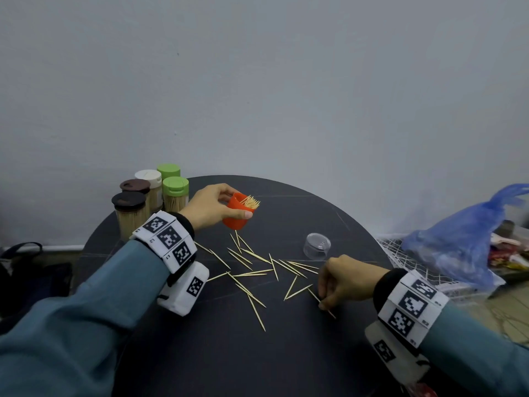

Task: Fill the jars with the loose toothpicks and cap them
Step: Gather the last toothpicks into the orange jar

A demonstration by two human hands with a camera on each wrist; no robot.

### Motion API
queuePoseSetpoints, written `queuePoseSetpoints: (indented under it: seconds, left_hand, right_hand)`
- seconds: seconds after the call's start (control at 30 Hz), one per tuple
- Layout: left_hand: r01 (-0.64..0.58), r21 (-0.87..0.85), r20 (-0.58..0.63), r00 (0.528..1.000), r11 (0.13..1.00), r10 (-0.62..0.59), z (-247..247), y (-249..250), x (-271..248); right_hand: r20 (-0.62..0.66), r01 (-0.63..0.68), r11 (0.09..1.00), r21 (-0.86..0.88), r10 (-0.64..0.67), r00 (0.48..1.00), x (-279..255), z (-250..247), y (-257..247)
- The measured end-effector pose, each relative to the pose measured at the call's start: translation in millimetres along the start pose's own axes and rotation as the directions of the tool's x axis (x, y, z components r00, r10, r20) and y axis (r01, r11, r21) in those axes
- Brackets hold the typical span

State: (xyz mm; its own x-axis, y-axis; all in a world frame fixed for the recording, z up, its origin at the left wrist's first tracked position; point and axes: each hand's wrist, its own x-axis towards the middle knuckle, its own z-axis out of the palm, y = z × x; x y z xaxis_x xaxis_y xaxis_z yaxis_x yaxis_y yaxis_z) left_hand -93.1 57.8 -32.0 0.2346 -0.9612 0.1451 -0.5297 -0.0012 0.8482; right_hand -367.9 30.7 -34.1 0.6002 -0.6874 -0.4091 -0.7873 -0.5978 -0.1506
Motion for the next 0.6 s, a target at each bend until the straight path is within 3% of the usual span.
queuePoseSetpoints:
  seconds: [0.2,0.37,0.47,0.6]
  left_hand:
    - [0.007,0.014,0.009,1.0,1.0,-0.007,0.4,0.8,-0.7]
    - [0.011,0.005,0.001,1.0,1.0,-0.011,-0.9,0.6,-1.1]
    - [0.005,-0.001,-0.003,1.0,1.0,-0.005,-1.0,1.6,-1.2]
    - [0.004,0.006,-0.004,1.0,1.0,-0.004,-1.2,2.5,-1.2]
  right_hand:
    - [-0.036,0.148,0.989,0.008,-0.148,0.988,7.3,-0.3,-12.7]
    - [-0.188,0.06,0.985,-0.16,-0.09,0.978,23.5,-2.8,-23.1]
    - [-0.165,-0.018,0.987,-0.158,-0.008,0.986,30.2,-6.6,-25.1]
    - [-0.165,0.0,0.99,-0.139,-0.023,0.986,37.0,-5.6,-24.8]
